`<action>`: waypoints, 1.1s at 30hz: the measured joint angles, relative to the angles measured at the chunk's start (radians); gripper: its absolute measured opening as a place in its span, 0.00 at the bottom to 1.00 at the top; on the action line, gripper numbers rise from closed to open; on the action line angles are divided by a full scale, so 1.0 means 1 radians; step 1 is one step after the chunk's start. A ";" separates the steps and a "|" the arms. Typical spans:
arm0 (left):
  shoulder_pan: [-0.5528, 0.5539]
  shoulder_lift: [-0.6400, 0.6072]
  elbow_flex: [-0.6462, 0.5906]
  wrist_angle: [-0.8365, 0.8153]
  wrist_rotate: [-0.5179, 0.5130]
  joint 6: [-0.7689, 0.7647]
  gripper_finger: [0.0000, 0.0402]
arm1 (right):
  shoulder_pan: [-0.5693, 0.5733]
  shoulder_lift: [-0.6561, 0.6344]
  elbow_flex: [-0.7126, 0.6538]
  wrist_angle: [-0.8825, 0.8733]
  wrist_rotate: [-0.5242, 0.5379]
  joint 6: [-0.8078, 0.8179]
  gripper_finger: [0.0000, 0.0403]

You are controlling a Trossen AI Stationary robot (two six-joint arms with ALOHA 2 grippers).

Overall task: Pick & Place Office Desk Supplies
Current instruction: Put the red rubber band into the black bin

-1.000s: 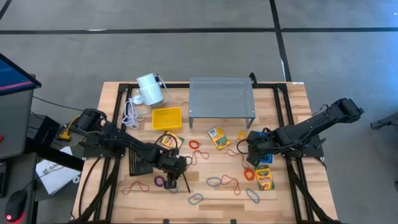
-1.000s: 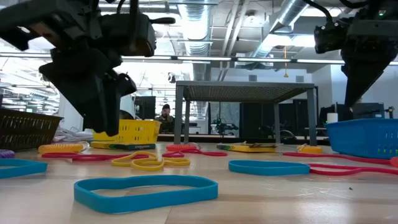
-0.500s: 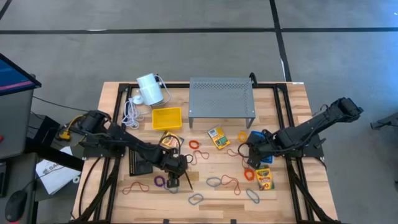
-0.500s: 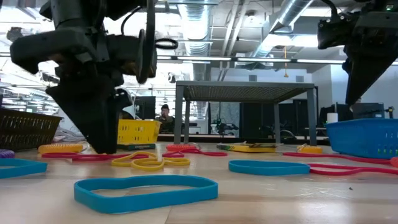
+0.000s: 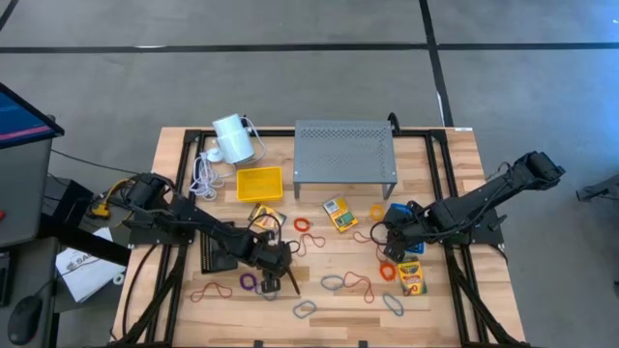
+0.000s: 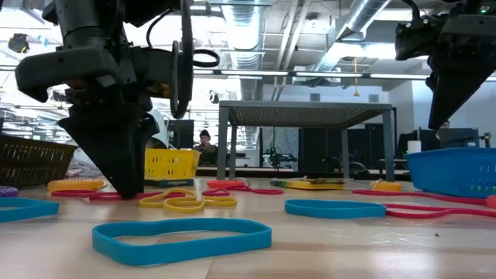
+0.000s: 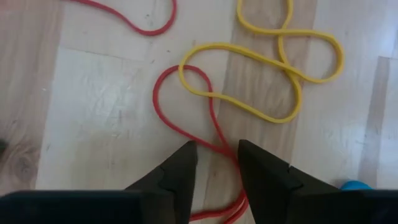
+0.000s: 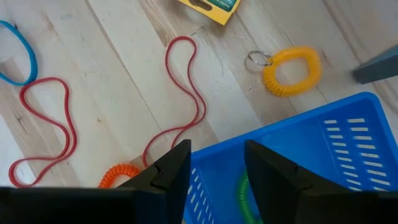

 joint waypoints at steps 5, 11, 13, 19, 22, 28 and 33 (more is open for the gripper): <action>0.001 -0.001 0.000 -0.013 0.010 -0.006 0.10 | 0.000 0.000 0.000 0.001 0.000 0.000 0.37; 0.001 -0.020 0.000 -0.018 0.036 -0.008 0.01 | 0.000 0.000 0.000 0.001 0.000 0.000 0.37; 0.001 -0.041 -0.003 -0.028 0.038 -0.023 0.00 | 0.000 0.000 0.000 0.001 0.000 0.000 0.37; -0.001 -0.150 -0.003 -0.072 0.043 -0.030 0.00 | 0.000 0.000 0.000 0.002 0.000 0.000 0.37; 0.000 -0.196 -0.005 -0.092 0.028 -0.030 0.00 | 0.000 0.000 0.000 0.002 0.000 0.000 0.37; 0.001 -0.295 -0.003 -0.171 -0.037 -0.028 0.00 | 0.000 0.000 0.000 0.003 0.000 0.000 0.37; 0.001 -0.367 -0.003 -0.238 -0.098 -0.047 0.00 | 0.000 0.000 0.000 0.006 -0.001 0.001 0.37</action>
